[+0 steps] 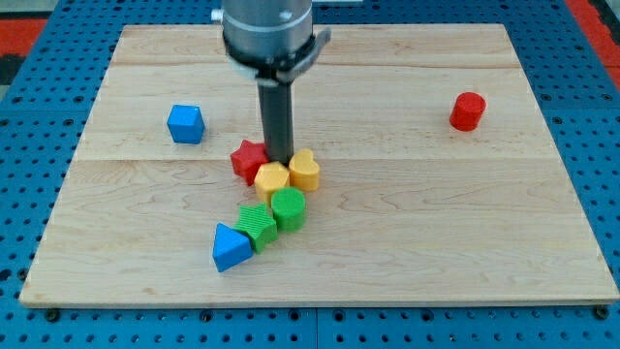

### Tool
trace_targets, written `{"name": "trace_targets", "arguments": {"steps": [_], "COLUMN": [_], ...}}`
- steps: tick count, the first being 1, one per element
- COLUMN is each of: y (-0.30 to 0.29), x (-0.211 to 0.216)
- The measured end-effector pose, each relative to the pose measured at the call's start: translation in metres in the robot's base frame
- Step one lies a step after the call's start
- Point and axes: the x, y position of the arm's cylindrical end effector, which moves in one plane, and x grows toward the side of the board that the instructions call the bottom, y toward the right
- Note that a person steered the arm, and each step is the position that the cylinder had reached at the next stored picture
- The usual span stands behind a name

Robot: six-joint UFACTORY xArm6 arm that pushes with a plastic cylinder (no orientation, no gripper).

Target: Move the yellow heart to the green circle

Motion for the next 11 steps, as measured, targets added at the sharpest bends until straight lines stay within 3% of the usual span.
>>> {"name": "trace_targets", "arguments": {"steps": [1,4,5,6,7,8,10,11], "y": [0.003,0.015,0.079,0.049,0.074,0.039,0.026,0.003], "x": [0.027,-0.063,-0.044,-0.007,-0.044,-0.071,0.009,-0.052]}}
